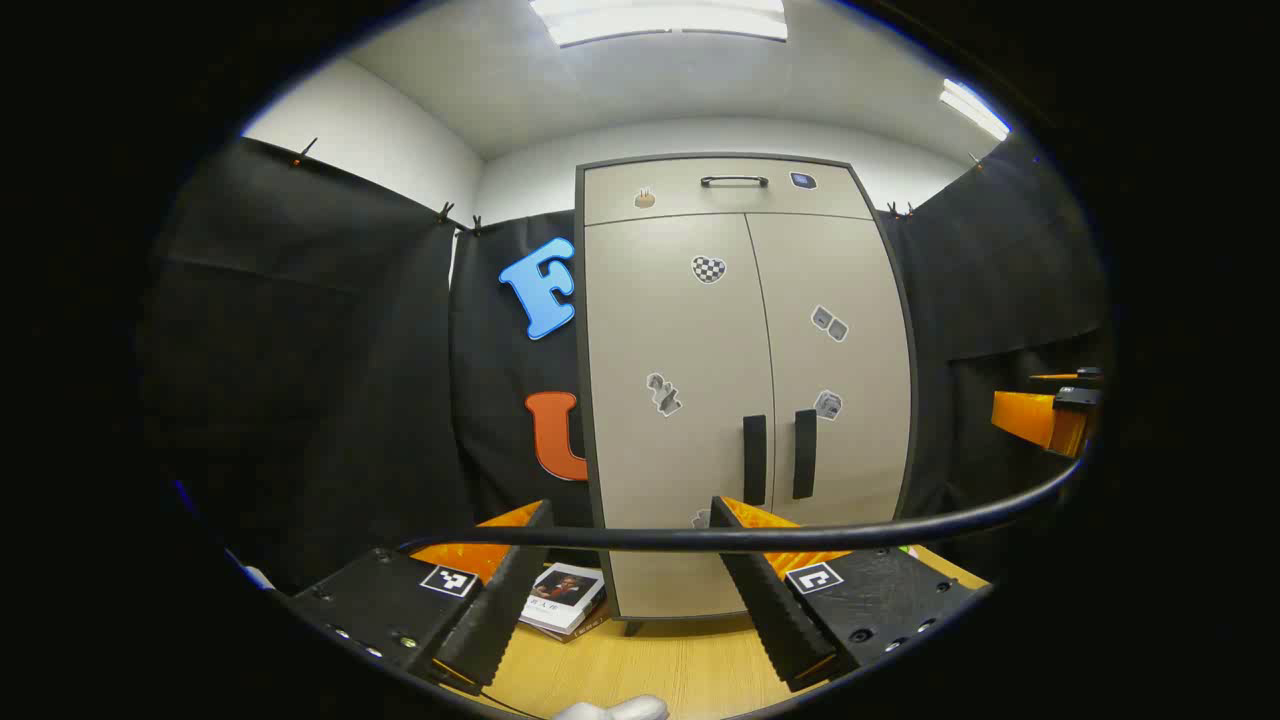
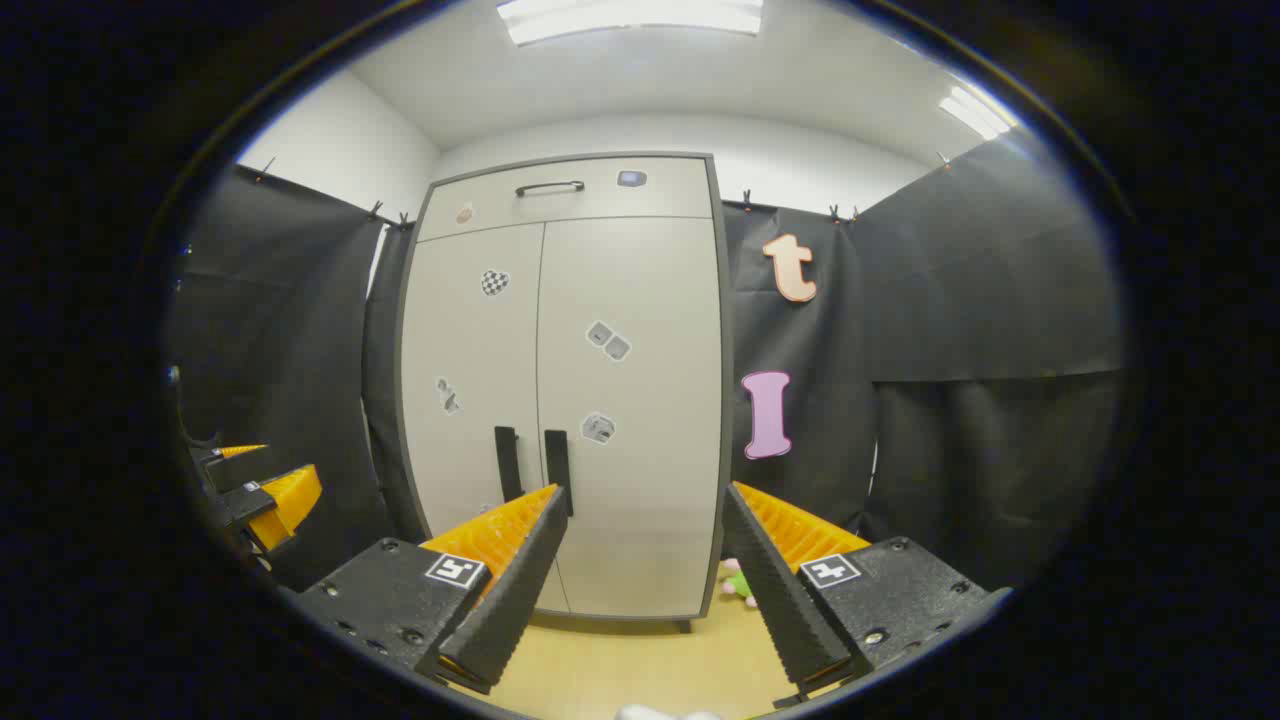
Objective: Open the right door of the double-door shoe cabinet with the right hand, and open the left door with the left hand.
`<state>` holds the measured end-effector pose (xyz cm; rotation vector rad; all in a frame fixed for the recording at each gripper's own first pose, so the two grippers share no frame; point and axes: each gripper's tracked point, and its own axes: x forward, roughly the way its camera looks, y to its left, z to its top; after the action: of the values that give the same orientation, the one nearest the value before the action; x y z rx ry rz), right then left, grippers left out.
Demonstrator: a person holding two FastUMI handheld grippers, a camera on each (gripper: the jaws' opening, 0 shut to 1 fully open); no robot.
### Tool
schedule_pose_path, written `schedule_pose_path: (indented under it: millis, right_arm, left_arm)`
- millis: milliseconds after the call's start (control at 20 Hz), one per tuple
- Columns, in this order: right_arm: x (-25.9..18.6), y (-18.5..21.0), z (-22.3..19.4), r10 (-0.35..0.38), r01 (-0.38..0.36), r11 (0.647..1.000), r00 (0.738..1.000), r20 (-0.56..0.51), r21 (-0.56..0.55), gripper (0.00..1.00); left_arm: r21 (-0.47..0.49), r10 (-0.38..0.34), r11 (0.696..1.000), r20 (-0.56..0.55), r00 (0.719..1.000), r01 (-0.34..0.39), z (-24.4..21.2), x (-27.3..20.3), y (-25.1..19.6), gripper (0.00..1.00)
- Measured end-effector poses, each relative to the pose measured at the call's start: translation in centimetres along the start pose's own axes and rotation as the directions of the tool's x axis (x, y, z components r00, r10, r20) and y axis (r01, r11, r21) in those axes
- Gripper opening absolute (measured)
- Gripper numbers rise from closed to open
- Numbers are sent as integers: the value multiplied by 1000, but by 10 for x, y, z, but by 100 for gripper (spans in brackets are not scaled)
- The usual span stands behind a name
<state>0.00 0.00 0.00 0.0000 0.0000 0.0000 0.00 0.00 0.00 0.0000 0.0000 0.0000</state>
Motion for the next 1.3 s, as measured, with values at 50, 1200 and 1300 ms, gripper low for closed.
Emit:
schedule_pose_path:
  millis: [50,1200,1300]
  right_arm:
    - [-1,1,0,0,0,1000,1000,2,-3,98]
    - [99,62,-47,50,-51,998,997,-57,-23,99]
    - [120,73,-57,59,-59,998,996,-62,-6,99]
  left_arm:
    - [4,1,1000,1,1000,-1,1,0,0,96]
    - [23,96,995,-31,995,-96,-20,-15,47,96]
    - [29,113,993,-42,993,-112,-25,-19,55,96]
